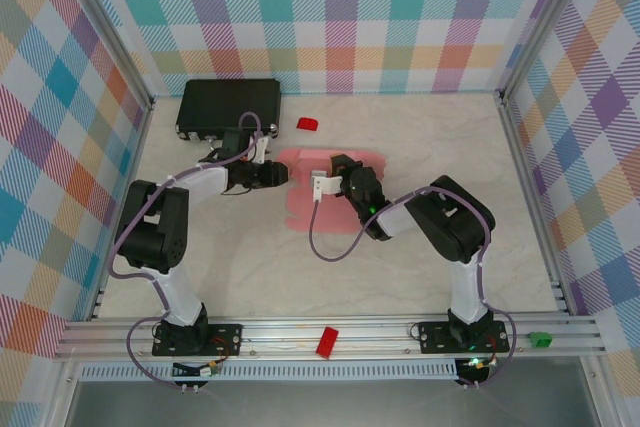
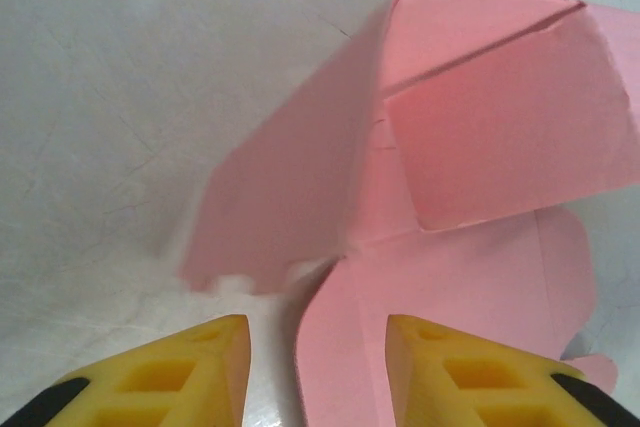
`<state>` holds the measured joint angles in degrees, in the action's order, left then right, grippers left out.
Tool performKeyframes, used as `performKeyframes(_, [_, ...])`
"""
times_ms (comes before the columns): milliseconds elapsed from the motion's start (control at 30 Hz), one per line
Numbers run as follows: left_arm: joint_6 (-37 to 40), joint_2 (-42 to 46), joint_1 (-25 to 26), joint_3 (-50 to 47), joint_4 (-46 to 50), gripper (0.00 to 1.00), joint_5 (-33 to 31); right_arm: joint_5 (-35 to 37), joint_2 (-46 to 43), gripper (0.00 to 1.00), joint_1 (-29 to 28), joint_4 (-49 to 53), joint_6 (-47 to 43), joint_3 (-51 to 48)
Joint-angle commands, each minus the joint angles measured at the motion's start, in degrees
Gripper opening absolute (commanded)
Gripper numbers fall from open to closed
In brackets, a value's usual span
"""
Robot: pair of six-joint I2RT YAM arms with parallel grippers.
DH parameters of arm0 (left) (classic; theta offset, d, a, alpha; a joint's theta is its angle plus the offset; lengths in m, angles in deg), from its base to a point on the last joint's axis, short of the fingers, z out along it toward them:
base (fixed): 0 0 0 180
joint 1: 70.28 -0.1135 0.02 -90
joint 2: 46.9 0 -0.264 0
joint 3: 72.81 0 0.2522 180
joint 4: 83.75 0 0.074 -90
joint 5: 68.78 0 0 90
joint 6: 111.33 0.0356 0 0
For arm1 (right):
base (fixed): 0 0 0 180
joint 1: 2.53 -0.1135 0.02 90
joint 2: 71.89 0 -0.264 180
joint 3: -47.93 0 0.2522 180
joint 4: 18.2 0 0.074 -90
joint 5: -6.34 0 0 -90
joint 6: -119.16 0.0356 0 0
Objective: Fold the paper box
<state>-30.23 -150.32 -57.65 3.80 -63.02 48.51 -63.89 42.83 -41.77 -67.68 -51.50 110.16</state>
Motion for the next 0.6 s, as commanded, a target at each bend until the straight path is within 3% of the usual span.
performKeyframes(0, [1.6,1.9,0.2,0.2,-2.6,0.41,2.7,0.7,1.0,0.06,-0.2,0.7,-0.4,1.0])
performKeyframes(233, [0.4,10.1,-1.0,-4.9,-9.9,0.47,3.8,0.7,1.0,0.07,-0.2,0.7,-0.4,1.1])
performKeyframes(367, [-2.0,13.1,-1.6,-6.5,-13.8,0.50,-2.0,0.7,0.9,0.06,-0.2,0.7,-0.5,1.1])
performKeyframes(567, [-6.5,7.8,-2.7,-1.2,-11.6,0.51,-10.7,0.8,0.8,0.07,-0.2,0.8,-0.3,1.0])
